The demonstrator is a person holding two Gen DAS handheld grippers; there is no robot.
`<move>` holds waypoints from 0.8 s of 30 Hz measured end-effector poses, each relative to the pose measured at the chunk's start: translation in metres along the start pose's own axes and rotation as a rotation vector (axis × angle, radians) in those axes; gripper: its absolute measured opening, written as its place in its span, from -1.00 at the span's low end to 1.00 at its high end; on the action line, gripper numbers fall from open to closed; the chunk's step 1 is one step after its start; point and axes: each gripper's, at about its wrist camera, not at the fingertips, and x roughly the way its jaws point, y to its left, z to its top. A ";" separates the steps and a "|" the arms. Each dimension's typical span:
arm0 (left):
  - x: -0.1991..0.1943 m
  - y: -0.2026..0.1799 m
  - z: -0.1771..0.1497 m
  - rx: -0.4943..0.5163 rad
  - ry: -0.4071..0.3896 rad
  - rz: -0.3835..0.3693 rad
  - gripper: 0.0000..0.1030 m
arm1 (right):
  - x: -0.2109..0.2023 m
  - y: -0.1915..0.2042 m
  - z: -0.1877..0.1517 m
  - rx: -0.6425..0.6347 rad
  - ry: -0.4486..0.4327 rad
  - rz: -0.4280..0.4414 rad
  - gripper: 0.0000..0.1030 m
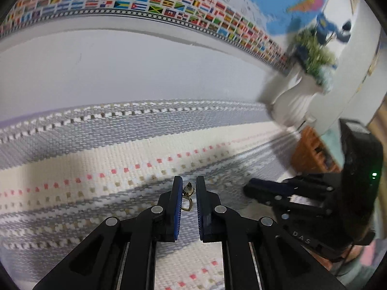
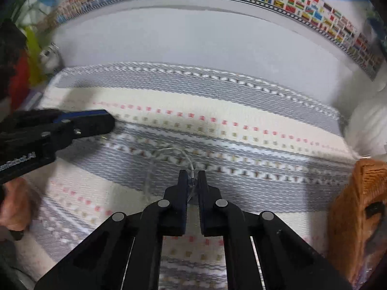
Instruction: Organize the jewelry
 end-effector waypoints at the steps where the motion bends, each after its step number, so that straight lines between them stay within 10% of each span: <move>1: -0.003 0.001 -0.001 -0.007 -0.005 -0.022 -0.79 | -0.005 -0.001 0.001 0.003 -0.018 0.002 -0.84; 12: -0.035 -0.046 -0.007 0.040 -0.057 -0.092 -0.79 | -0.091 -0.022 -0.020 0.099 -0.138 0.110 -0.84; 24: -0.053 -0.197 -0.001 0.275 -0.076 -0.179 -0.79 | -0.230 -0.096 -0.073 0.195 -0.325 -0.056 -0.84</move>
